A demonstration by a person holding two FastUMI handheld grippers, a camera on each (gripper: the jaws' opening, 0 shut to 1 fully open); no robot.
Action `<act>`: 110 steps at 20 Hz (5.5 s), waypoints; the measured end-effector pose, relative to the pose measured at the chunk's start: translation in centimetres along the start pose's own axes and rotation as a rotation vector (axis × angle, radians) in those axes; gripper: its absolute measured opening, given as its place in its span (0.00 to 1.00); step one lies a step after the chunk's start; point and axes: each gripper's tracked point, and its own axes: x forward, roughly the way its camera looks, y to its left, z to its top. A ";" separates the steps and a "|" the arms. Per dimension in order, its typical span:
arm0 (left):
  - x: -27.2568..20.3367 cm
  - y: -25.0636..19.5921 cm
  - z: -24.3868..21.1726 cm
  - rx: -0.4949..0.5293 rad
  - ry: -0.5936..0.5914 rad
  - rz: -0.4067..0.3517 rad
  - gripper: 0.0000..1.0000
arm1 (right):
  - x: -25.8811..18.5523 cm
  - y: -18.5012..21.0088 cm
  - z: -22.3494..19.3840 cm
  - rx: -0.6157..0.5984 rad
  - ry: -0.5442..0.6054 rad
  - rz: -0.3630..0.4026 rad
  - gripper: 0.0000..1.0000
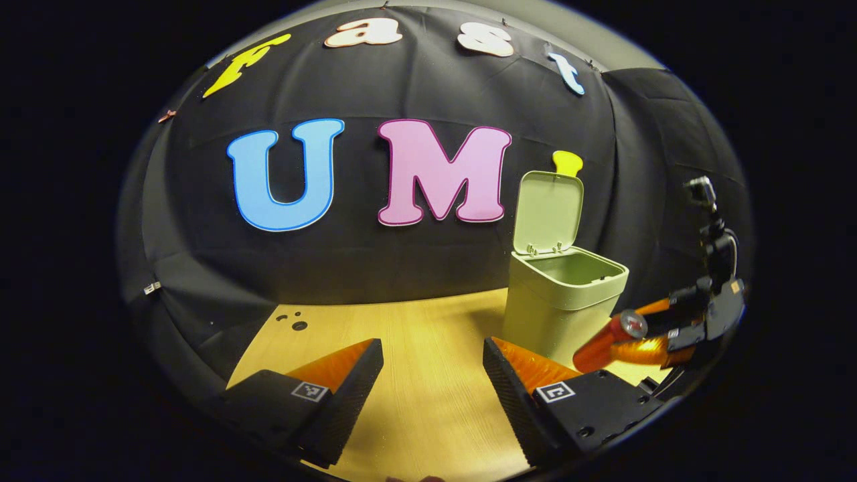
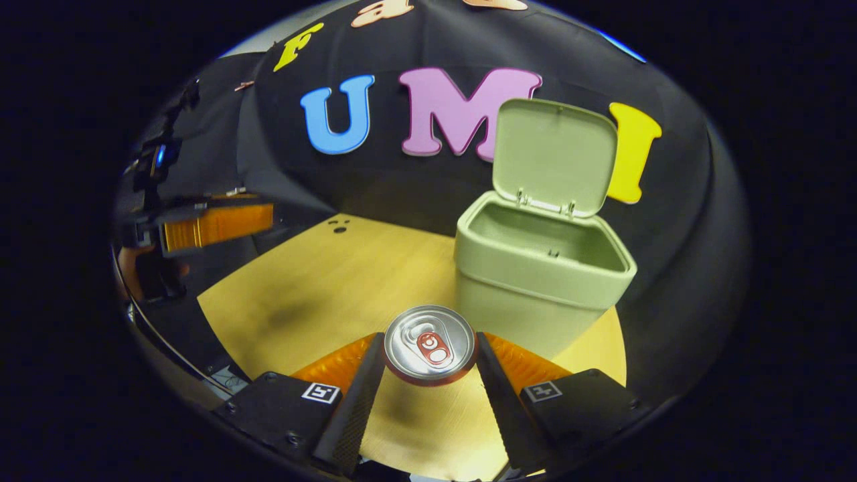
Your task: Press the lid of the desktop garbage bin to open it, pick up the crumpled paper on the desktop and throw it into the bin, then pick up the pop can on the desktop and drop it into the bin, and finally close the garbage bin lid.
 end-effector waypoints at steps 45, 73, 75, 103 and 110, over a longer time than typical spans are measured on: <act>2.5 3.4 -1.6 -0.079 0.057 0.150 0.97 | 11.4 -15.8 7.4 0.138 0.015 -0.179 0.84; -3.4 2.6 -1.5 -0.105 0.027 0.192 0.96 | 9.6 -19.4 31.1 -0.004 -0.557 -0.299 0.97; -3.6 2.9 -1.6 -0.106 0.028 0.208 0.96 | 10.5 -20.0 30.8 0.032 -0.533 -0.295 0.97; -2.1 1.7 -1.9 -0.086 0.037 0.093 0.97 | 7.6 -11.3 10.6 0.061 -0.166 -0.183 0.97; -2.0 2.1 -2.3 -0.092 0.047 0.095 0.97 | 7.9 -11.2 8.2 0.105 -0.200 -0.220 0.97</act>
